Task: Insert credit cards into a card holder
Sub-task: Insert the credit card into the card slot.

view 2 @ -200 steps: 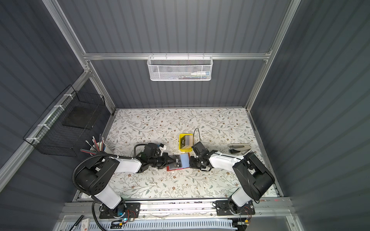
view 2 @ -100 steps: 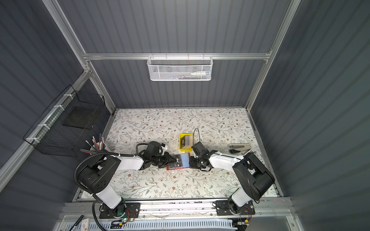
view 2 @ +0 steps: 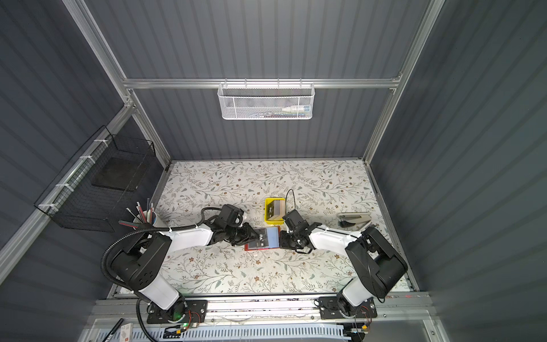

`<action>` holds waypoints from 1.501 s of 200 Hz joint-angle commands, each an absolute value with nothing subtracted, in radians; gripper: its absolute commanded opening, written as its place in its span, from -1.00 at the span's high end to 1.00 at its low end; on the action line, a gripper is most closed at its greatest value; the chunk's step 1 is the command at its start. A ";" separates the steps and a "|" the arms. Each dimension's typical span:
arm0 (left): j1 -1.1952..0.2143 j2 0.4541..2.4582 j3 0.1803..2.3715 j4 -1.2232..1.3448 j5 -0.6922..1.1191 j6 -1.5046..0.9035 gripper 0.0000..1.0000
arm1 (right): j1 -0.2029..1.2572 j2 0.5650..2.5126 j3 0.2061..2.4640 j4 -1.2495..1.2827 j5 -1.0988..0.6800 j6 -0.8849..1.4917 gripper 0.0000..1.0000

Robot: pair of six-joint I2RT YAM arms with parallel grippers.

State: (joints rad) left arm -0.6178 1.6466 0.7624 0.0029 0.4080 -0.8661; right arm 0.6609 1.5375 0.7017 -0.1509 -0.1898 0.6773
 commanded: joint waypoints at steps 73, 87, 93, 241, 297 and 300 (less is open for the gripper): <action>-0.627 1.666 0.796 -0.060 0.387 -0.797 0.38 | 0.577 1.512 0.734 -0.097 -0.286 0.693 0.58; -0.630 1.671 0.802 -0.057 0.391 -0.797 0.37 | 0.575 1.534 0.742 -0.089 -0.297 0.695 0.58; -0.631 1.674 0.803 -0.055 0.392 -0.797 0.37 | 0.575 1.542 0.744 -0.084 -0.302 0.696 0.58; -0.650 1.740 0.828 -0.031 0.390 -0.794 0.36 | 0.581 1.636 0.754 -0.078 -0.289 0.699 0.73; -0.661 1.770 0.834 0.029 0.412 -0.818 0.36 | 0.586 1.638 0.748 -0.071 -0.287 0.698 0.76; -0.662 1.770 0.834 0.035 0.415 -0.821 0.36 | 0.586 1.639 0.748 -0.072 -0.285 0.698 0.76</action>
